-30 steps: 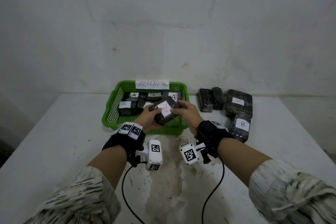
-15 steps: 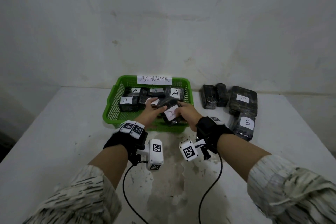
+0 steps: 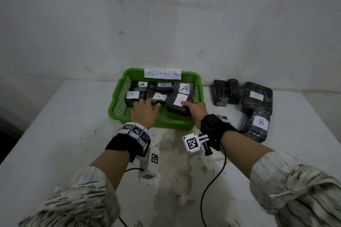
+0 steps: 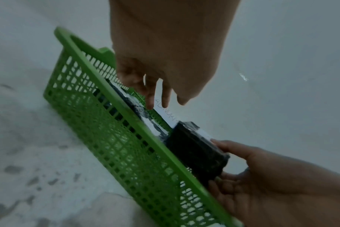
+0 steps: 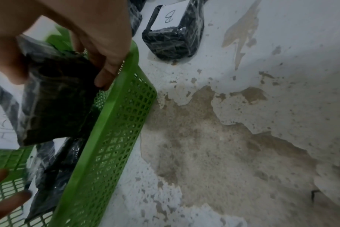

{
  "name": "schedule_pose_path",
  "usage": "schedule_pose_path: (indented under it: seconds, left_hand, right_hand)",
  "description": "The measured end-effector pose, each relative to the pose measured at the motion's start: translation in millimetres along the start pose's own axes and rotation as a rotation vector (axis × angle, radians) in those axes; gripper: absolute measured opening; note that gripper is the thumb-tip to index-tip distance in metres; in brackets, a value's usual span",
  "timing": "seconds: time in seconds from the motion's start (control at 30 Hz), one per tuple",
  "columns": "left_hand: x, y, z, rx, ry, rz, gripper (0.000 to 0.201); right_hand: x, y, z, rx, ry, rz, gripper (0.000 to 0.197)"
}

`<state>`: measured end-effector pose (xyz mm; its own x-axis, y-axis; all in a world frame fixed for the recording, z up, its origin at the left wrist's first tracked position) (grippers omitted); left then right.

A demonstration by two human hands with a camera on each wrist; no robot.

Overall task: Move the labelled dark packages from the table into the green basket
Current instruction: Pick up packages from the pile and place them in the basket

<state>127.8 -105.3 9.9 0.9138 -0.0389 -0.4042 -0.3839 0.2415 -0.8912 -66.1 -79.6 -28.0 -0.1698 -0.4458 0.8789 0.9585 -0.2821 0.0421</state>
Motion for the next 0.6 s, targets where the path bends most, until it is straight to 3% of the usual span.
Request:
schedule_pose_path:
  seconds: [0.1, 0.17, 0.4, 0.43, 0.47, 0.5, 0.53, 0.6]
  left_hand:
    - [4.1, 22.5, 1.3, 0.167, 0.033, -0.098, 0.053]
    - [4.2, 36.9, 3.4, 0.248, 0.044, -0.152, 0.055]
    - [6.9, 43.4, 6.2, 0.244, 0.068, -0.188, 0.046]
    - [7.0, 44.1, 5.8, 0.247, 0.073, -0.211, 0.046]
    - [6.7, 44.7, 5.7, 0.258, 0.078, -0.231, 0.045]
    - [6.8, 45.1, 5.6, 0.27, 0.082, -0.245, 0.045]
    - [7.0, 45.5, 5.3, 0.282, 0.084, -0.254, 0.044]
    - [7.1, 45.8, 4.4, 0.294, 0.083, -0.269, 0.043]
  right_hand:
    - [-2.1, 2.0, -6.8, -0.011, 0.021, 0.019, 0.035]
    - [-0.5, 3.7, -9.6, -0.03, 0.022, 0.012, 0.03]
    - [-2.3, 5.3, -31.6, -0.141, 0.181, 0.001, 0.036]
    - [-2.2, 3.3, -33.2, -0.163, 0.188, 0.139, 0.036]
    - [0.5, 4.6, -38.1, -0.143, 0.175, 0.436, 0.038]
    - [-1.2, 7.3, -41.3, -0.117, 0.176, 0.448, 0.042]
    - [-7.7, 9.9, -45.5, -0.135, 0.208, 0.183, 0.047]
    - [-15.0, 15.7, -53.7, -0.116, 0.185, -0.026, 0.054]
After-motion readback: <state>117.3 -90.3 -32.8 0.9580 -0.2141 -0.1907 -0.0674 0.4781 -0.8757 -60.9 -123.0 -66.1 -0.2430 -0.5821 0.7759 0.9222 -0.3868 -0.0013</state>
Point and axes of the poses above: each hand's wrist, its own z-axis away from the middle knuckle, its own y-axis out of the palm, x = y × z, the point moved 7 cm from there along -z, towards the middle knuckle, and after that the axes turned 9 degrees about x, right-handed, at the moved point
